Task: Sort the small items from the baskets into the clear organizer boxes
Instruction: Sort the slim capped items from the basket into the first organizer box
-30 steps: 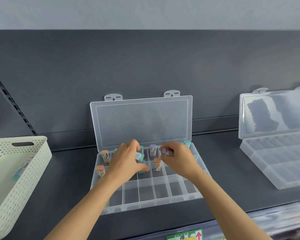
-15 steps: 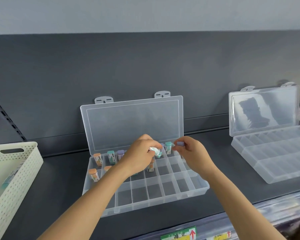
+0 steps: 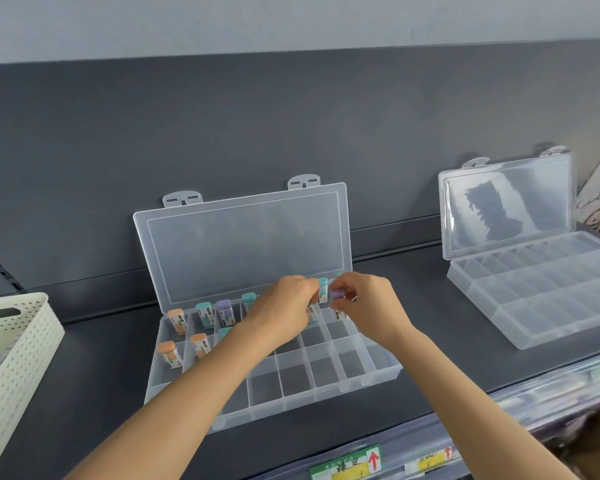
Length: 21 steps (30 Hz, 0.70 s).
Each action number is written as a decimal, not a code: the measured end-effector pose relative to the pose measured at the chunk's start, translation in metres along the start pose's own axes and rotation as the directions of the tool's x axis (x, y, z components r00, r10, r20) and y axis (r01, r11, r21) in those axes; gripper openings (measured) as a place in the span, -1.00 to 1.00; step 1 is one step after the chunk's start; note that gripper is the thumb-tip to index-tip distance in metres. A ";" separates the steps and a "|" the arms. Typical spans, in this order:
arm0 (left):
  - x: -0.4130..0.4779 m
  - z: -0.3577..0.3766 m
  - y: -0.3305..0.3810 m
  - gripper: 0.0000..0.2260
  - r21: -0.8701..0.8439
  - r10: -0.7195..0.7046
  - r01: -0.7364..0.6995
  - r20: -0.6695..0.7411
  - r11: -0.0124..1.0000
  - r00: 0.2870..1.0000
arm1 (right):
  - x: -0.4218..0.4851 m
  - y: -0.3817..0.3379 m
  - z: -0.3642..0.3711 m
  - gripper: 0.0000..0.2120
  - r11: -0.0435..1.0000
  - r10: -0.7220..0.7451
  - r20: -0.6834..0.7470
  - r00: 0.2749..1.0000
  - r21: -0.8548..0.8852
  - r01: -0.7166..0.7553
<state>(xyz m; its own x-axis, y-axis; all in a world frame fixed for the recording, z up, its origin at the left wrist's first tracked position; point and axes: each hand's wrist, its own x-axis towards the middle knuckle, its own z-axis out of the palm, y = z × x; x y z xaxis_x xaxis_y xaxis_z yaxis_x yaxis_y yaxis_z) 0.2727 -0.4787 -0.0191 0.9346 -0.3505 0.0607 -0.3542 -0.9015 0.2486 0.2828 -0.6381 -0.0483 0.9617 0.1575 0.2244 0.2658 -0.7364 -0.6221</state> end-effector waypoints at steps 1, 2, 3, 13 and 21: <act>0.000 0.001 0.000 -0.85 0.015 0.001 -0.001 0.005 1.000 1.000 | 0.001 0.000 0.000 -0.92 1.000 -0.010 0.006 1.000 -0.007 0.010; 0.001 0.002 0.000 -0.85 0.036 0.003 -0.004 0.008 0.999 1.000 | 0.001 0.000 0.001 -0.92 1.000 -0.019 0.014 1.000 -0.015 0.019; 0.002 0.003 -0.001 -0.86 0.058 0.007 -0.008 0.007 0.998 1.000 | 0.002 0.000 0.002 -0.91 0.999 -0.029 0.024 0.999 -0.031 0.030; 0.001 0.025 -0.004 -0.87 0.226 0.096 -0.072 -0.099 0.971 0.990 | 0.001 0.009 0.011 -0.87 0.943 -0.137 0.127 0.982 -0.287 0.169; 0.000 0.027 -0.005 -0.82 0.257 0.082 -0.058 -0.085 0.965 0.993 | 0.004 0.010 0.012 -0.90 0.942 -0.113 0.132 0.985 -0.300 0.148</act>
<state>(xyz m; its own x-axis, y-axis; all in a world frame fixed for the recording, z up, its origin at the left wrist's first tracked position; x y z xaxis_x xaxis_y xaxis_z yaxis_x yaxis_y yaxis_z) 0.2732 -0.4806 -0.0464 0.9017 -0.4005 0.1631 -0.4041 -0.9146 -0.0119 0.2905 -0.6372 -0.0626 0.9260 0.3251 0.1919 0.3727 -0.8681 -0.3280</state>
